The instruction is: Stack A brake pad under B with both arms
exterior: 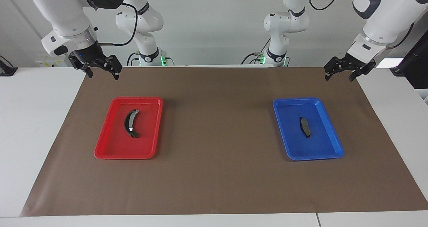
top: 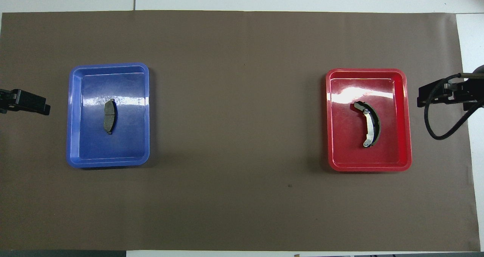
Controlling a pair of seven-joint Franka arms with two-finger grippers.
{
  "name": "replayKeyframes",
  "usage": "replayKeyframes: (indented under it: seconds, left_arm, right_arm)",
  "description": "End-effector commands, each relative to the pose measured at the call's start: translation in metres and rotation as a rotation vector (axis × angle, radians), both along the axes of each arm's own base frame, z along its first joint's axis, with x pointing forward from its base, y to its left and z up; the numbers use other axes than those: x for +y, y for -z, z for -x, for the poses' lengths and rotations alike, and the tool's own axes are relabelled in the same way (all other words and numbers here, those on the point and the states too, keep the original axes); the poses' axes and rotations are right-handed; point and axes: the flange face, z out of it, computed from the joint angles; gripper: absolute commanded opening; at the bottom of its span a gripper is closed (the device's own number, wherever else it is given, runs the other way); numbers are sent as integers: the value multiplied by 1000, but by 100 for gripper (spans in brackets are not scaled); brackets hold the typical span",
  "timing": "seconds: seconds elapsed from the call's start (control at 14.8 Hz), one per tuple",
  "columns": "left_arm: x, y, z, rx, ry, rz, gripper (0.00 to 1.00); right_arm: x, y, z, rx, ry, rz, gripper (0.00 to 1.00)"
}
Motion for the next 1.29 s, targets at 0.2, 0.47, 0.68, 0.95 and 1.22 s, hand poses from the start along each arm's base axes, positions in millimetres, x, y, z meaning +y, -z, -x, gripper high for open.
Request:
replayKeyframes:
  seconds: [0.2, 0.47, 0.68, 0.95, 1.22]
  left_arm:
    - [0, 0, 2, -4, -13, 5, 99]
    - [-1, 0, 2, -7, -22, 5, 100]
    - [-4, 25, -3, -96, -8, 8, 99]
    - [-7, 88, -11, -133, 16, 9, 99]
    - [-8, 171, -15, -155, 18, 6, 99]
  right_arm:
    - [-4, -1, 0, -9, -16, 1, 100]
    - [-4, -1, 0, -9, -16, -1, 100]
    - [-4, -1, 0, -9, -16, 1, 100]
    - [-5, -1, 0, -9, -16, 1, 100]
    - [-4, 15, 7, -19, -21, -1, 100]
